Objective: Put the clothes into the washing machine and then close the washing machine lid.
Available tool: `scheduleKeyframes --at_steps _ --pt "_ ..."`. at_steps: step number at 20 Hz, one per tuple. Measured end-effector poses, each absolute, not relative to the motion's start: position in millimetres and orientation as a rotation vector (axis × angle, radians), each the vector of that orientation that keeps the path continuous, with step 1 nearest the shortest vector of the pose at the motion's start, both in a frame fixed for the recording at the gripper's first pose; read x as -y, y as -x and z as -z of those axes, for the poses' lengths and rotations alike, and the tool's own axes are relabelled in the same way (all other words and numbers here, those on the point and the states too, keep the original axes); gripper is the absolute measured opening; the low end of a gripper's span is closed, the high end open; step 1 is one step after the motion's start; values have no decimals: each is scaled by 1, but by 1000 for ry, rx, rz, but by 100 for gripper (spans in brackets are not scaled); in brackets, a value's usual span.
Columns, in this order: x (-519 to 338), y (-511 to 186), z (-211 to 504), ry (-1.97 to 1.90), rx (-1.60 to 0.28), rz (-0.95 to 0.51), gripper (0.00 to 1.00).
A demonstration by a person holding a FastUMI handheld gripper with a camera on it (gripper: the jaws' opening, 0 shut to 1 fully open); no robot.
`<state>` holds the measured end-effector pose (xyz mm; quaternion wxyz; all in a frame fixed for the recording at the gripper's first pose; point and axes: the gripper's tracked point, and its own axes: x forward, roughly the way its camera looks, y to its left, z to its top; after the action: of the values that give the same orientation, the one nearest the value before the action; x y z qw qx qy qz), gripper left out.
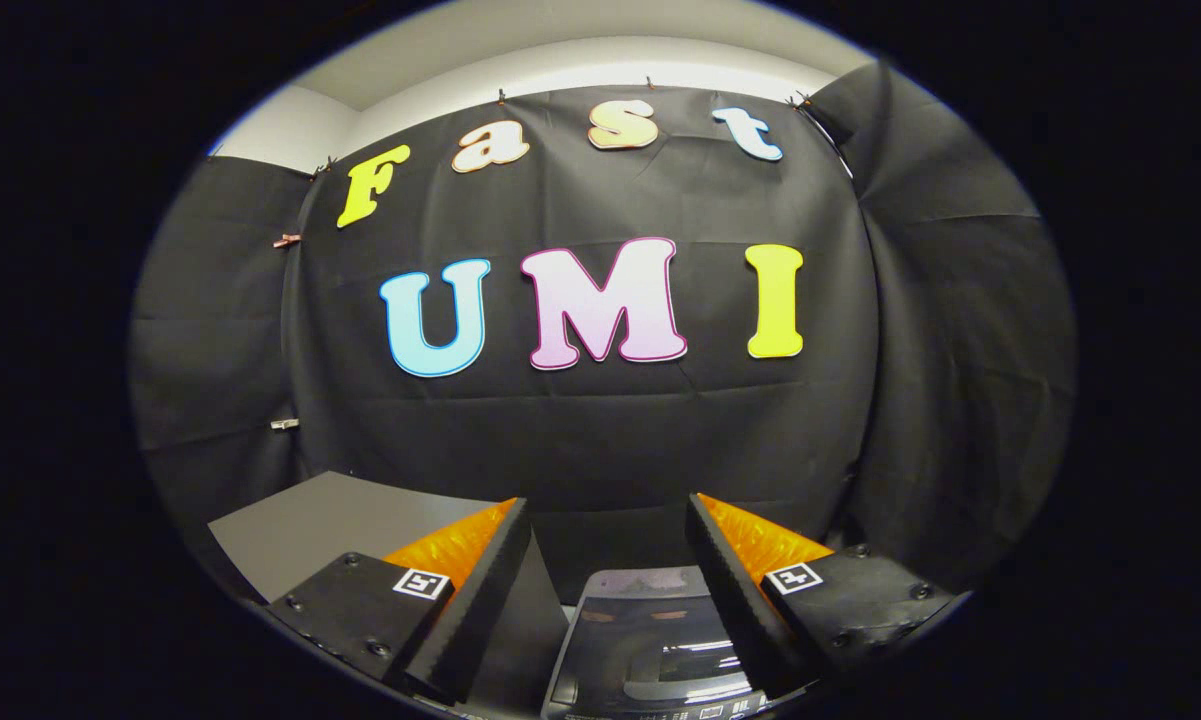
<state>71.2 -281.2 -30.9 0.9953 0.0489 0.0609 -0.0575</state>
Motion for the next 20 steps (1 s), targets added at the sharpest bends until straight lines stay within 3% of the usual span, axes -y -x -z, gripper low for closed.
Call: scheduleKeyframes --at_steps 20 --pt "245 -72 24 -63 -136 102 99"
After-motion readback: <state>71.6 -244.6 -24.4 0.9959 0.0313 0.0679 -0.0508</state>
